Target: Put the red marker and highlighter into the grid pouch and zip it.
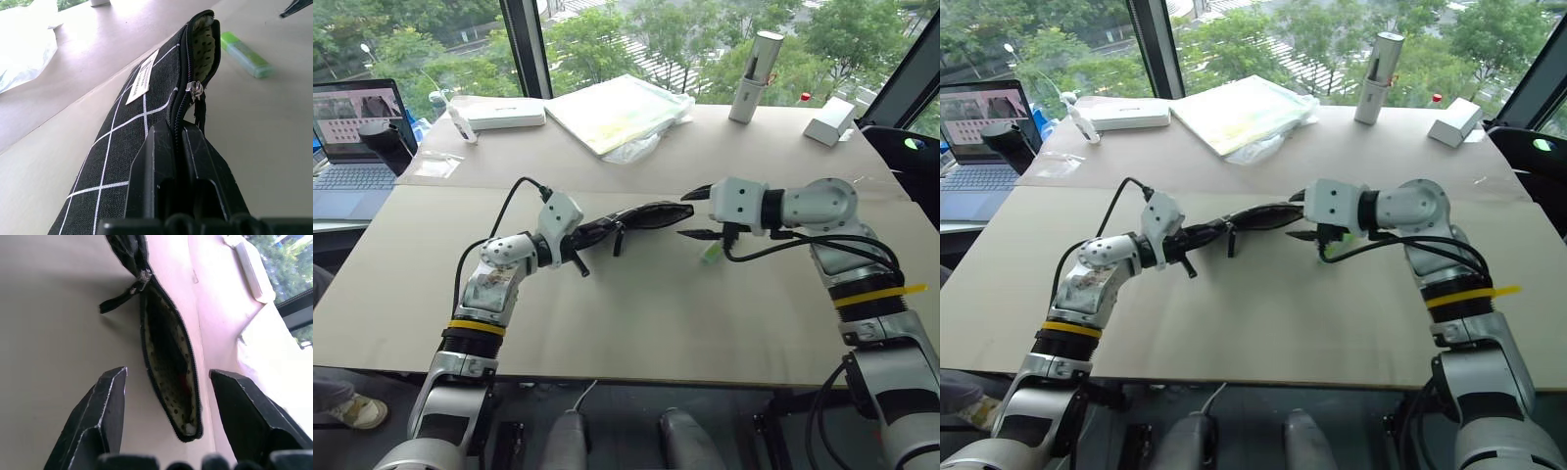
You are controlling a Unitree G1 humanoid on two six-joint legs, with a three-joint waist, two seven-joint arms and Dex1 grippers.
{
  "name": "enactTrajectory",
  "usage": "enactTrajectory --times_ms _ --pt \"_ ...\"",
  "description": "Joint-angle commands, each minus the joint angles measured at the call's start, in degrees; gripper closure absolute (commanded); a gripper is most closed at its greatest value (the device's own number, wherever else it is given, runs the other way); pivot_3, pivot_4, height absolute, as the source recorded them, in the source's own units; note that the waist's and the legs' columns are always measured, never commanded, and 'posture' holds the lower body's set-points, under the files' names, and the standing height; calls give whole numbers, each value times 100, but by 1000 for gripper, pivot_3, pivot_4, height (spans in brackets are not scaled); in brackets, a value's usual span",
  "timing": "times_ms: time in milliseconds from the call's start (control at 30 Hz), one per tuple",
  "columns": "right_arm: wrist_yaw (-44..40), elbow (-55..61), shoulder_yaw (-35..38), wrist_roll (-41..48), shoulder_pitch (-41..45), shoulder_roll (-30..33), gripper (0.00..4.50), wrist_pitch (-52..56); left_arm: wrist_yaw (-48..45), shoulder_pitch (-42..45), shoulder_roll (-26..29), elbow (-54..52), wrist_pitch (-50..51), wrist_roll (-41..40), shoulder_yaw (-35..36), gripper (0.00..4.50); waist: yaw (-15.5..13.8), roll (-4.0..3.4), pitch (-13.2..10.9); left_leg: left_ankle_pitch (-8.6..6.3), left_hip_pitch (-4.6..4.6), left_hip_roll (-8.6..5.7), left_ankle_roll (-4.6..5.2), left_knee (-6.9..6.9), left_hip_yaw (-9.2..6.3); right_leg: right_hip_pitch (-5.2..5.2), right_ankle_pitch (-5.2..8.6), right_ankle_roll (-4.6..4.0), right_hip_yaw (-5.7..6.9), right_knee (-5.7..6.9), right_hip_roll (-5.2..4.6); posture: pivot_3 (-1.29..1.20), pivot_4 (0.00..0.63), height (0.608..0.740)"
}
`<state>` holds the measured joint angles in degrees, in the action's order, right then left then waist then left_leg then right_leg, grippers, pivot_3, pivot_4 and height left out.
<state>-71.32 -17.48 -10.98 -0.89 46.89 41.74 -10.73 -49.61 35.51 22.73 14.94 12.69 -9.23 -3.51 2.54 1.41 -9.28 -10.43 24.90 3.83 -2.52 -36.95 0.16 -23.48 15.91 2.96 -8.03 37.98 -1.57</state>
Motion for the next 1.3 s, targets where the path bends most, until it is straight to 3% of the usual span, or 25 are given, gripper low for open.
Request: enactTrajectory --times_ms 33,267,500,767,1233,1300 --pt "-249 -953 -122 -319 263 377 1476 -804 39 15 23 -154 -83 -96 85 4500 -2 0 0 0 0 -1 0 0 1 0 0 0 0 -3 -2 0 150 737" --pt "96 -3343 -855 -1406 1102 163 1476 -2324 79 -2 -1 -200 -75 -104 95 4500 52 -1 -4 0 -17 -1 0 7 4 11 1 -1 -4 -8 -1 0 150 737" --pt "874 -4828 -1401 -2322 1917 -214 1476 -2929 132 -93 64 -347 -18 -118 154 4500 55 -5 -7 0 -18 -1 -1 6 3 13 0 -1 -3 -6 -3 0 150 737" --pt "964 -5430 -1691 -2787 2458 -570 1476 -3123 183 -156 88 -458 45 -133 169 4500 65 -6 -7 0 -19 -1 -1 7 3 13 0 -1 -3 -3 -3 0 150 737" --pt "342 -5790 -2313 -3519 2643 -1201 1476 -2903 252 -205 98 -589 110 -132 193 4500 142 -8 -7 0 -43 1 -1 15 -2 30 0 -1 1 5 -1 0 150 737" --pt "374 -5799 -2386 -3602 2622 -1221 1976 -2952 266 -244 123 -635 132 -131 216 4500 138 -8 -6 0 -53 0 -1 17 -2 39 1 -1 1 4 -1 0 150 737"
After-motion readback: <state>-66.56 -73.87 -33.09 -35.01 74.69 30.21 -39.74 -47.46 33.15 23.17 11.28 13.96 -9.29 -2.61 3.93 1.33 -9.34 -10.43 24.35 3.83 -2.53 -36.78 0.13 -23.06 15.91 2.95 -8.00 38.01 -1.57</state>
